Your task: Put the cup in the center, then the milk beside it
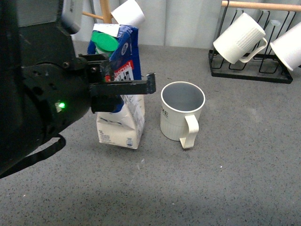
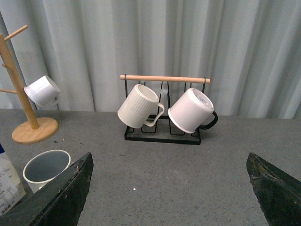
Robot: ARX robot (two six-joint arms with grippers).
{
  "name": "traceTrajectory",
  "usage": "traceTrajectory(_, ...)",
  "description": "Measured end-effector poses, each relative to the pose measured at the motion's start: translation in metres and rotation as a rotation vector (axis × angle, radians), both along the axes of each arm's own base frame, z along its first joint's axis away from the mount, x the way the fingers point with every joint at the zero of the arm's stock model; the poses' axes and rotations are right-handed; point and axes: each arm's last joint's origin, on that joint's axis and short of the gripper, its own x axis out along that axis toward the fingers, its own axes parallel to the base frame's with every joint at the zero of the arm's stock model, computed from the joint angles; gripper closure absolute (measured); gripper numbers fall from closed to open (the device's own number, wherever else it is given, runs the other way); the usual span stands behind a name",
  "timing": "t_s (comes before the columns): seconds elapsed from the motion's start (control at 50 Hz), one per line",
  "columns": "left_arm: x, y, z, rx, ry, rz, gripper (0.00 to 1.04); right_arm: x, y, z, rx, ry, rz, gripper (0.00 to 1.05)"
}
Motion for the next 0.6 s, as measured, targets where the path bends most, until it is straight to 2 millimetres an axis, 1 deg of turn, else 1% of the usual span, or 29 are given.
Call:
traceTrajectory(0.12, 0.005, -0.012, -0.001, -0.024, -0.001, -0.01, 1.0, 0.0, 0.0, 0.0, 0.0, 0.0, 0.0, 0.09)
traceTrajectory(0.28, 0.008, -0.022, -0.004, -0.032, -0.016, -0.007, 1.0, 0.0, 0.0, 0.0, 0.0, 0.0, 0.0, 0.09)
traceTrajectory(0.6, 0.011, -0.023, -0.017, -0.015, -0.012, 0.009, 1.0, 0.0, 0.0, 0.0, 0.0, 0.0, 0.0, 0.09)
